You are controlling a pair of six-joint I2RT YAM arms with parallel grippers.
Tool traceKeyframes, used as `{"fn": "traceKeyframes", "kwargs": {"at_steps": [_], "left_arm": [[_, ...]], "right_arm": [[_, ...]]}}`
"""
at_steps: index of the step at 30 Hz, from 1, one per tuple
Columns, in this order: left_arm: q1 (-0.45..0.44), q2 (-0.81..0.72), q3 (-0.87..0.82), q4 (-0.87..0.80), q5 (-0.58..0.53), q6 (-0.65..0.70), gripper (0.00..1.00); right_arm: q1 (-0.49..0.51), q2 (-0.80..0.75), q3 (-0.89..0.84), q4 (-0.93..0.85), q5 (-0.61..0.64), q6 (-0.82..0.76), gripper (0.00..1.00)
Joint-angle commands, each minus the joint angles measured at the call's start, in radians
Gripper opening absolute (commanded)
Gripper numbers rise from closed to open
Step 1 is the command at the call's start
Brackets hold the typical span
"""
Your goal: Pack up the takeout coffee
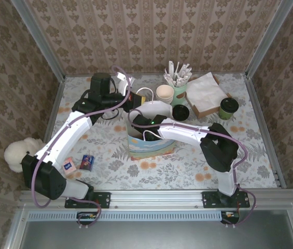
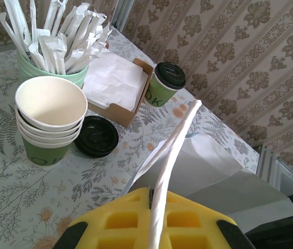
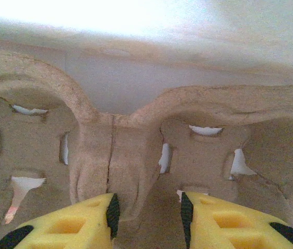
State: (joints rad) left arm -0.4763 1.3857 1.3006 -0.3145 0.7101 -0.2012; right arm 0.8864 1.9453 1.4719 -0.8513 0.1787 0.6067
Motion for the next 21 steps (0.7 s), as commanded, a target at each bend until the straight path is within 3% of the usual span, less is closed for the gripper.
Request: {"fn": "traceKeyframes", "kwargs": {"at_steps": [1,12,21], "left_arm": [[-0.003,-0.039,-0.008,-0.01,0.014,0.013,0.0],[-0.005,-0.014,-0.007,0.015,0.028,0.007,0.0],[-0.005,-0.014,-0.012,0.008,0.023,0.013,0.0]], "right_arm": [[-0.004,-0.048,-0.012,0.019,-0.017,0.013,0.42],[-0.007,-0.001,-0.01,0.056,-0.02,0.019,0.43],[-0.006,-0.106,-0.025,0.08,-0.003,-0.016,0.47]]}}
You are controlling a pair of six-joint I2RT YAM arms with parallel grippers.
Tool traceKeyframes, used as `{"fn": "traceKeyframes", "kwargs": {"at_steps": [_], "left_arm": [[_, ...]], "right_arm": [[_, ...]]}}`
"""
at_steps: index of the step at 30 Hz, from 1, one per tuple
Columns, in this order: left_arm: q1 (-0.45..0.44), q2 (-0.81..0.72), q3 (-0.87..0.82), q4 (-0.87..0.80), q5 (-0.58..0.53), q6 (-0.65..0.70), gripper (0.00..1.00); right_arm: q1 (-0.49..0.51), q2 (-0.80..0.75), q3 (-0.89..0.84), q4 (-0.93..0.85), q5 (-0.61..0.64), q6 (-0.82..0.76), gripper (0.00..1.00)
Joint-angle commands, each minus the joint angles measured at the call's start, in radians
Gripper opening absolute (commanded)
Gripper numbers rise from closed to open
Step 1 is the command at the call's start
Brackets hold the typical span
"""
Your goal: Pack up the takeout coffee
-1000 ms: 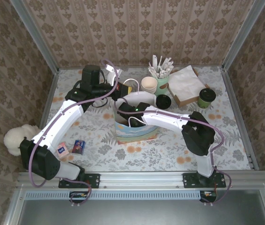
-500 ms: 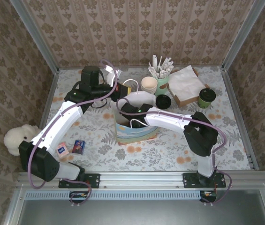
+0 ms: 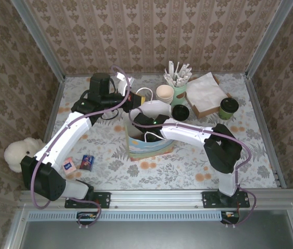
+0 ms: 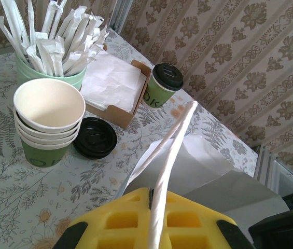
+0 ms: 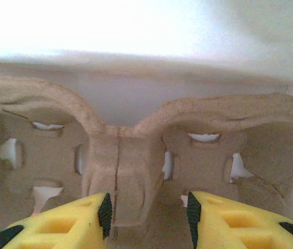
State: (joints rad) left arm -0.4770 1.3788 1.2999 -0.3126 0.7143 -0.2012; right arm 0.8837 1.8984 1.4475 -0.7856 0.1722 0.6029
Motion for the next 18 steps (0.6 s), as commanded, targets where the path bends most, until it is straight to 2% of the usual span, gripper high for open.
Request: {"fn": "traceKeyframes", "kwargs": {"at_steps": [1,10,18], "left_arm": [[-0.004,-0.005,-0.011,0.007,0.018,0.013,0.0],[-0.003,0.009,-0.001,0.004,0.023,0.013,0.0],[-0.001,0.018,-0.006,0.01,0.016,0.008,0.0]], "right_arm": [[-0.005,-0.054,-0.017,0.016,0.011,-0.006,0.47],[-0.002,0.027,-0.054,0.015,0.007,0.04,0.47],[-0.001,-0.062,-0.018,0.032,0.013,0.035,0.52]]}}
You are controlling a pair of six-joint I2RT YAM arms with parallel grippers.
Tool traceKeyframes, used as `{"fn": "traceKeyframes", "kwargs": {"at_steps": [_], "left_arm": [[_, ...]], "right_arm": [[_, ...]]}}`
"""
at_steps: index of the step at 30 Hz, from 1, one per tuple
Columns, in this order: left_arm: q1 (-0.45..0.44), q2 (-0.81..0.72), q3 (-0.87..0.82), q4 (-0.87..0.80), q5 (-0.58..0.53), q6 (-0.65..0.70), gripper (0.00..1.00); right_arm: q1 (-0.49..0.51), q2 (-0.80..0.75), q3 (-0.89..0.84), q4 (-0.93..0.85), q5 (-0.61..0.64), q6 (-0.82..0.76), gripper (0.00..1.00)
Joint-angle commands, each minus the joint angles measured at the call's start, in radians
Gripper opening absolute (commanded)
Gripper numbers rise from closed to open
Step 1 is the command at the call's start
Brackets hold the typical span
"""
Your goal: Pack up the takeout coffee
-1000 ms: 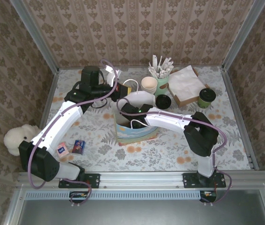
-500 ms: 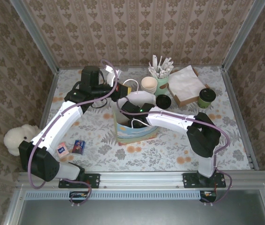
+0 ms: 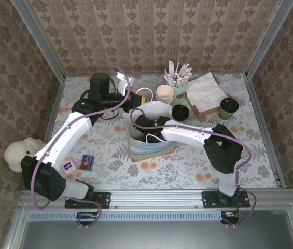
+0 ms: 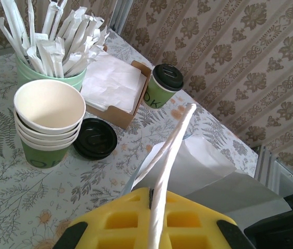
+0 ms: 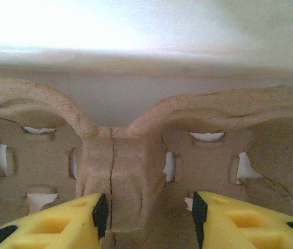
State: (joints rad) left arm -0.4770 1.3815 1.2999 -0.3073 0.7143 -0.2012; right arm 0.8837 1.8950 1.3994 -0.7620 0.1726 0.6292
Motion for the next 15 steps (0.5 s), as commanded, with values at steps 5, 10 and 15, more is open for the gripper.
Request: {"fn": "traceKeyframes", "kwargs": {"at_steps": [5,10,15], "left_arm": [[-0.001,0.026,-0.001,0.009,0.021,0.0,0.0],[0.002,0.026,0.002,0.004,0.02,0.008,0.0],[0.004,0.027,0.002,0.004,0.022,0.004,0.0]], "right_arm": [[0.0,-0.164,-0.012,0.103,0.027,0.002,0.54],[-0.001,-0.267,-0.068,0.216,0.049,-0.026,0.59],[-0.004,-0.346,-0.087,0.311,0.054,-0.055,0.64]]}}
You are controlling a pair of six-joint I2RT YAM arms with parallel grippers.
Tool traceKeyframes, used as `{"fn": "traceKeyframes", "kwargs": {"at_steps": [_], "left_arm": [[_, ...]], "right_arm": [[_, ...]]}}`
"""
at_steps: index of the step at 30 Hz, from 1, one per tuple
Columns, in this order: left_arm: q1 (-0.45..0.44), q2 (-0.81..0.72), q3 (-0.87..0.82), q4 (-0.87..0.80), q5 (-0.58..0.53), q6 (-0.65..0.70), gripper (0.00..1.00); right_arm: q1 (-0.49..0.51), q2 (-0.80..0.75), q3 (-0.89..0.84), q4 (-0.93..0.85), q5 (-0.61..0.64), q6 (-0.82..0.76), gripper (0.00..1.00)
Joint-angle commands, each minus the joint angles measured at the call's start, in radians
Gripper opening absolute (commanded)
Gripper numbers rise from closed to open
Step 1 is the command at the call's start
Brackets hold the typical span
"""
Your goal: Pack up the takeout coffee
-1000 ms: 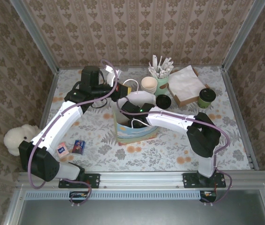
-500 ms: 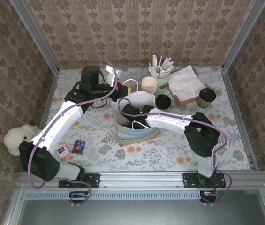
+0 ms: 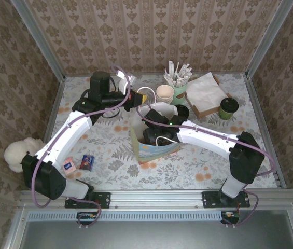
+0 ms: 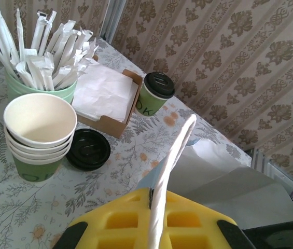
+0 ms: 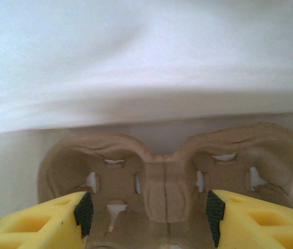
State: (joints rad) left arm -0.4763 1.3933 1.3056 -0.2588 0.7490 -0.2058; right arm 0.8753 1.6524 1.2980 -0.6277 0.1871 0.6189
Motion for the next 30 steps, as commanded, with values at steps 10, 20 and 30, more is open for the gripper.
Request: {"fn": "traceKeyframes", "kwargs": {"at_steps": [10,20,30], "left_arm": [[0.005,0.041,0.013,-0.045,-0.021,-0.023,0.0],[0.013,0.076,0.03,-0.046,-0.026,-0.061,0.0],[0.013,0.088,0.03,-0.063,0.069,0.01,0.0]], "right_arm": [[0.001,-0.209,-0.057,0.361,-0.006,-0.2,0.77],[0.001,-0.31,-0.169,0.443,-0.081,-0.363,1.0],[-0.004,-0.494,-0.201,0.63,0.149,-0.268,1.0]]}}
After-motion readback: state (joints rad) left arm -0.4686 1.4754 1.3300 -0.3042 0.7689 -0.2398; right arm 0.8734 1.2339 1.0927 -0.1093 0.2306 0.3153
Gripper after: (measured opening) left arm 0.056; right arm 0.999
